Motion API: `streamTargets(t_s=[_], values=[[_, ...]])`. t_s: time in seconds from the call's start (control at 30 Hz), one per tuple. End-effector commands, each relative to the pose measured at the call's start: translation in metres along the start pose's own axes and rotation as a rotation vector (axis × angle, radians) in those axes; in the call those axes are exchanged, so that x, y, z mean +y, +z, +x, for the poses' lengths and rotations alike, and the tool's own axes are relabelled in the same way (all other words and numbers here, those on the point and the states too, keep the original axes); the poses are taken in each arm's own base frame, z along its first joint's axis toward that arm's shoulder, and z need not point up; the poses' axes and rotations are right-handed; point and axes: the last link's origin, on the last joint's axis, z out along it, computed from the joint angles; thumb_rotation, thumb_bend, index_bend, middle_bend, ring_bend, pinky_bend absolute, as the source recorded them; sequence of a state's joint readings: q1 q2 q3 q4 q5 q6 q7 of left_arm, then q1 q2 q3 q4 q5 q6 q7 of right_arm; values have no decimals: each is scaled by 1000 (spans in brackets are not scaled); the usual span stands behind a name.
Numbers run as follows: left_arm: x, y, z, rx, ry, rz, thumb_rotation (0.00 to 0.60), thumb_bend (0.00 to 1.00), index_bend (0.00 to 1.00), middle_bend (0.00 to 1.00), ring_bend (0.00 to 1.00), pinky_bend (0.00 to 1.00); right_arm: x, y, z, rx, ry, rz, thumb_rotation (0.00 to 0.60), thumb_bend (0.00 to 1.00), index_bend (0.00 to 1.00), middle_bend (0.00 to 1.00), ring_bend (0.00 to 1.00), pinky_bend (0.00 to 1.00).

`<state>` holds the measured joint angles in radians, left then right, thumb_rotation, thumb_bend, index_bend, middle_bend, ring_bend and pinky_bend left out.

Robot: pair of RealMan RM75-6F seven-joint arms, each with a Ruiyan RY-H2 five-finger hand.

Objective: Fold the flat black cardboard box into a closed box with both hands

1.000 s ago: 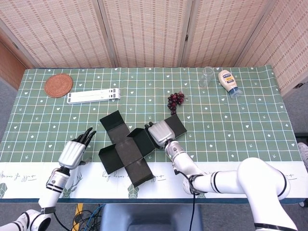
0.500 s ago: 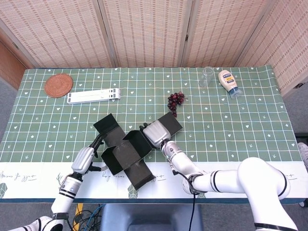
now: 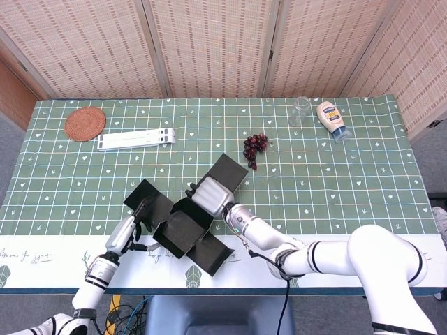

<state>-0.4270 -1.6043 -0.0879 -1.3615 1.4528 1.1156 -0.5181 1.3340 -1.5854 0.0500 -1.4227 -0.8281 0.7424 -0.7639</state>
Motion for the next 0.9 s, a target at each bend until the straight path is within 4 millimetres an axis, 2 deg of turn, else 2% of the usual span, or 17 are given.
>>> streamTargets(t_s=[0.03,0.23,0.43,0.9], values=[[-2,0,-2,-15,-12,-1,600,144,0,0,567,861,-1,1,1,14,-39,28,600,314,320,365,763,1000],[-5,0,-2,-36,-49,7,600,143,0,0,571,896,-4,2,4,39,-91,63,600,315,320,366,767,1000],[-7,2,-1,-71,-158,39,600,142,0,0,573,913,-10,3,7,60,-127,109,600,315,320,366,772,1000],[-12,1,-9,-174,-252,44,600,142,0,0,573,916,-14,4,10,103,-210,192,600,316,320,372,777,1000]])
